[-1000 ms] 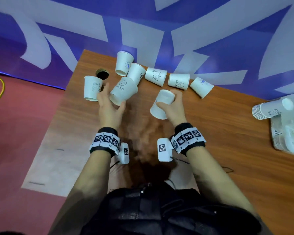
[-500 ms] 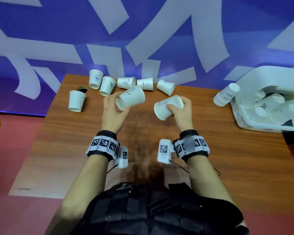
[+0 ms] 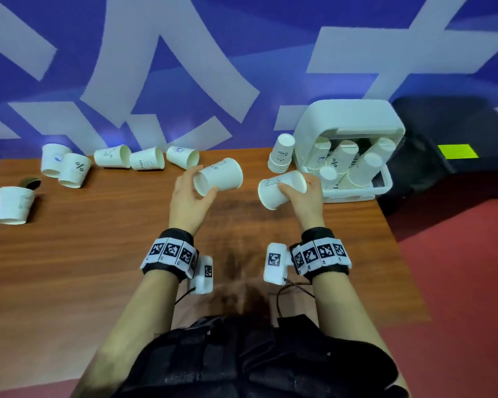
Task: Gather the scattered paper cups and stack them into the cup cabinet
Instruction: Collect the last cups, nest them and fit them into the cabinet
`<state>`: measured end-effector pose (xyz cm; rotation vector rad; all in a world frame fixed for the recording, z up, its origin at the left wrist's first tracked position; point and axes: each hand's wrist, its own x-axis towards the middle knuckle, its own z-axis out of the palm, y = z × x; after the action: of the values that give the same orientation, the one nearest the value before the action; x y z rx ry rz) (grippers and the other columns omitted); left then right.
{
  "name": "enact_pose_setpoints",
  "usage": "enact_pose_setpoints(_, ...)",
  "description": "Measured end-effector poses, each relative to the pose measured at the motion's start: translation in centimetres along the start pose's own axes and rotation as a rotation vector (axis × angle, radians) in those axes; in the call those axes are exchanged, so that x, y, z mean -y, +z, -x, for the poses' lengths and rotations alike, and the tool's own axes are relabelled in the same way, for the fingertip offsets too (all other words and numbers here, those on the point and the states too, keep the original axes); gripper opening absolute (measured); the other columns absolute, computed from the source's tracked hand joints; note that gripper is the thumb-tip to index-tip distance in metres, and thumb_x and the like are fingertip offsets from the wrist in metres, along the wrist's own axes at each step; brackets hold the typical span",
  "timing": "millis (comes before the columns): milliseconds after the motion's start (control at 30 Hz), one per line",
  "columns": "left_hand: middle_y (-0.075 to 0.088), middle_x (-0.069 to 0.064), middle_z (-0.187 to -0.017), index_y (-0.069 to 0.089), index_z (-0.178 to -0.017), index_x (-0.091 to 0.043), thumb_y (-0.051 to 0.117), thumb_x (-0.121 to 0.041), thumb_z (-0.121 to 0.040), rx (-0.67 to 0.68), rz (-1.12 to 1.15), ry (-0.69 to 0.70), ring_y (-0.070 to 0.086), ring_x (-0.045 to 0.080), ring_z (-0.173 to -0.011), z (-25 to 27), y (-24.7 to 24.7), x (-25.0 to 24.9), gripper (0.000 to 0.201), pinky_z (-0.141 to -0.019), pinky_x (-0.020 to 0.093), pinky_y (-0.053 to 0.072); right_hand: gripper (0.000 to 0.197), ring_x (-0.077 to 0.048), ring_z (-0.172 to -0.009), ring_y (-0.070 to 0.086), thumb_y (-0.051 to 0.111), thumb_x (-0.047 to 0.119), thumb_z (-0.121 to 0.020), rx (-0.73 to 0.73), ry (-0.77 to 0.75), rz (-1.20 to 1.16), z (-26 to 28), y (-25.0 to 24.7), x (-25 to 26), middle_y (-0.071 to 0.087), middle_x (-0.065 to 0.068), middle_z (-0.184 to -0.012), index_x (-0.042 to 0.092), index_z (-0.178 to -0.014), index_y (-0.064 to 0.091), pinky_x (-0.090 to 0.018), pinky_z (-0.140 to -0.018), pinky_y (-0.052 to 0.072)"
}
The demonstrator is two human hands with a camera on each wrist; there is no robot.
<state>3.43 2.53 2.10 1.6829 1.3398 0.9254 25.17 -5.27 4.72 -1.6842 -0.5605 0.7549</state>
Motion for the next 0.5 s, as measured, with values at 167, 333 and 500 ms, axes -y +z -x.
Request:
enact_pose_setpoints(167,0.047,-0.002,-0.13,0.047,-0.13,-0.031,0.068,-0.031,-0.081,0.042,0.019,0.021,0.053,0.017,-0.11,0.7,7.6,-3.5,0.053,-0.093,0.04,0.048,0.056,-0.013,-0.097,0.051,0.076,0.007,-0.078,-0.02,-0.012,0.059,-2.5,-8.0,-0.5,0.052,0.009,-0.097,0.007,-0.124,0.045,-0.02,-0.078,0.041)
enact_pose_setpoints(333,0.048,0.001,-0.13,0.047,-0.133,-0.025,0.069,-0.03,-0.082,0.05,0.014,0.007,0.051,0.016,-0.112,1.4,13.4,-5.8,0.056,-0.093,0.037,0.047,0.054,-0.023,-0.107,0.055,0.078,0.009,-0.074,-0.028,-0.036,0.146,-4.6,-14.6,-1.6,0.056,-0.004,-0.111,0.009,-0.118,0.048,-0.025,-0.081,0.045)
enact_pose_setpoints(500,0.049,0.001,-0.13,0.048,-0.131,-0.022,0.069,-0.03,-0.082,0.039,0.01,-0.001,0.051,0.018,-0.111,1.4,17.3,-7.6,0.054,-0.092,0.037,0.046,0.05,-0.022,-0.105,0.055,0.077,0.006,-0.073,-0.069,-0.066,0.158,-6.5,-18.7,-2.5,0.056,-0.005,-0.11,0.014,-0.113,0.049,-0.031,-0.091,0.047)
